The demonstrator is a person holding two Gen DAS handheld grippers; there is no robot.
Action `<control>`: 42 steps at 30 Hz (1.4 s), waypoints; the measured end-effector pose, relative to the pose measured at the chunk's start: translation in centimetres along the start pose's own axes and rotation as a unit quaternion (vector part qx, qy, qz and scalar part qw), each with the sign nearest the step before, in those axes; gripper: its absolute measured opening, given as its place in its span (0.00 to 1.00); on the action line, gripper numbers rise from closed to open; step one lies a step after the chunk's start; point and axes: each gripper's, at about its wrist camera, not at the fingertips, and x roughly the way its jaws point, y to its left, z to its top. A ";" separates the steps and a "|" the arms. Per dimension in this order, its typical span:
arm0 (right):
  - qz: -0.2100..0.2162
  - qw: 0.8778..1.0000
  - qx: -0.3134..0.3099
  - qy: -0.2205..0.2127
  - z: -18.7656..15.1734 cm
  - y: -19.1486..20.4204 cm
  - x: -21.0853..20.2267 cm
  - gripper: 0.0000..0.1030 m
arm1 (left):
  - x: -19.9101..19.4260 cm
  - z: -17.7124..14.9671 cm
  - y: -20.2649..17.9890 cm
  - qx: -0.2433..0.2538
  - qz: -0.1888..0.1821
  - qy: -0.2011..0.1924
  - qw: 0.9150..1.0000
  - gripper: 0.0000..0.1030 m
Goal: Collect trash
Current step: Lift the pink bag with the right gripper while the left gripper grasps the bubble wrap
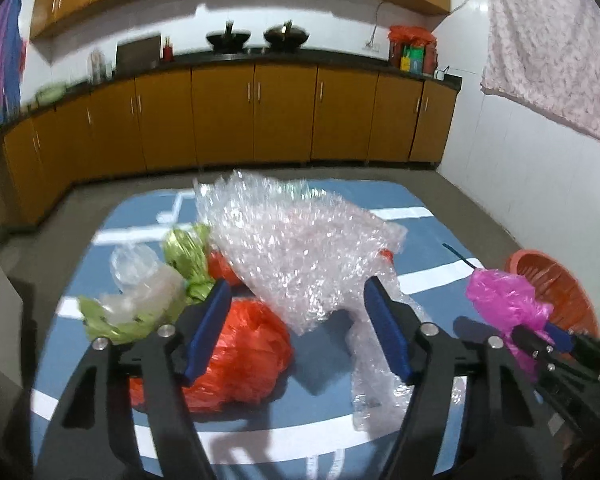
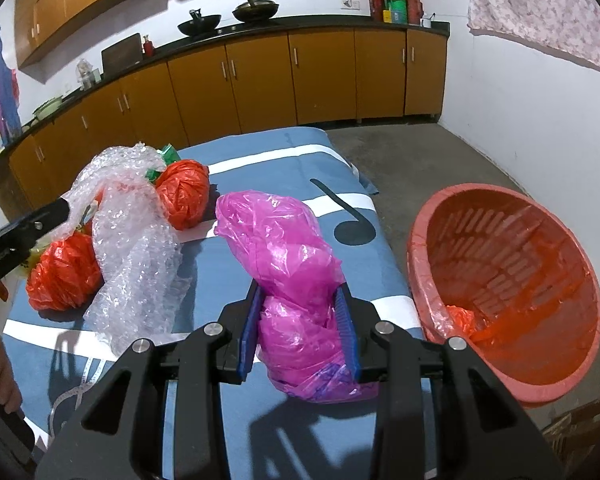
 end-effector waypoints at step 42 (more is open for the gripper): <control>-0.003 0.998 -0.007 -0.066 1.0 -0.3 -6.4 0.34 | -7.3 2.8 -0.8 0.014 -0.073 -0.053 0.996 0.06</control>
